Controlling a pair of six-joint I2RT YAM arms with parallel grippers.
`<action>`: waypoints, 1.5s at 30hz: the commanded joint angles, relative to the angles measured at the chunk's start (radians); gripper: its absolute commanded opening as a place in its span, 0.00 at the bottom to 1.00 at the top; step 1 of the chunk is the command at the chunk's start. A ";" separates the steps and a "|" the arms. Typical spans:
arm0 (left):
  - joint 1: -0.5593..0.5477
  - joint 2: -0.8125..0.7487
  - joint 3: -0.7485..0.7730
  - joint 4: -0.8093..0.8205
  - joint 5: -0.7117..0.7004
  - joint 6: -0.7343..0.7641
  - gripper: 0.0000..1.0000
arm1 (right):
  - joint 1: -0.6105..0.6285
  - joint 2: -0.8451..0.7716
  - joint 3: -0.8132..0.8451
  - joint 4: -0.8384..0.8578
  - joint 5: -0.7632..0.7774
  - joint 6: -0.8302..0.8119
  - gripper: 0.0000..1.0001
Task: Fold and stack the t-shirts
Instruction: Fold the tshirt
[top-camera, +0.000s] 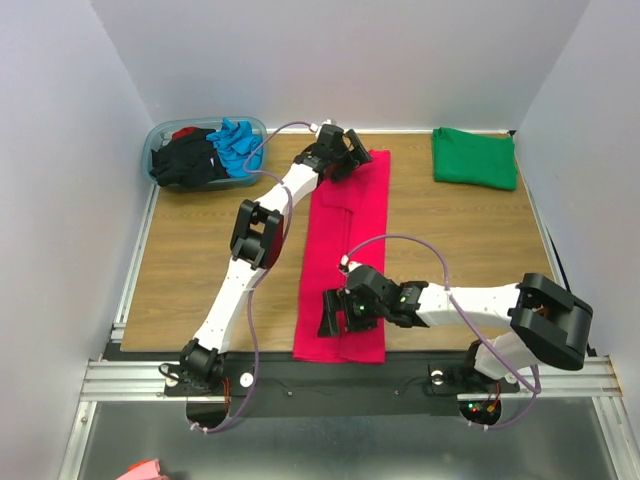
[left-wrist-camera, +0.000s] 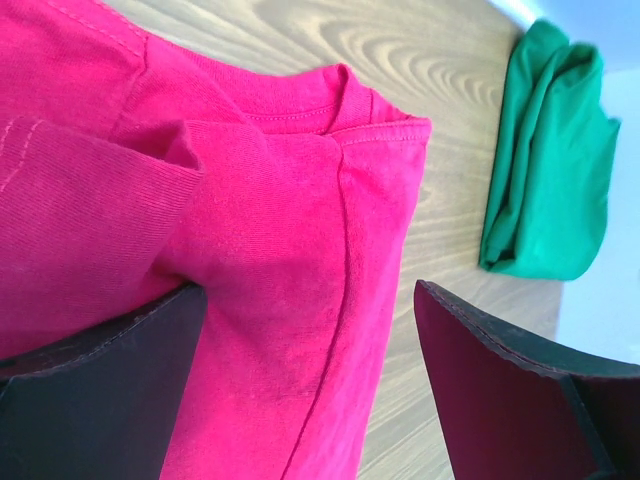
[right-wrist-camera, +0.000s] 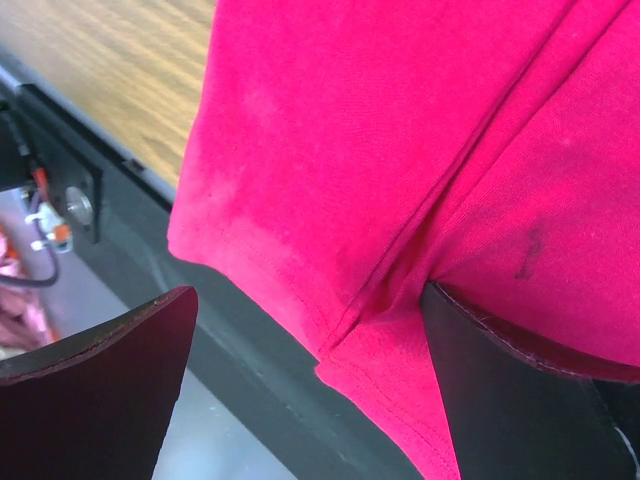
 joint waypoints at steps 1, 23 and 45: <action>0.048 0.032 -0.022 -0.021 -0.078 -0.033 0.99 | 0.011 -0.001 0.052 -0.164 0.059 -0.054 1.00; -0.031 -0.600 -0.288 -0.021 -0.095 0.197 0.98 | -0.007 -0.280 0.152 -0.367 0.405 0.090 1.00; -0.614 -1.701 -1.962 -0.216 -0.330 -0.422 0.98 | -0.015 -0.520 -0.095 -0.586 0.455 0.257 1.00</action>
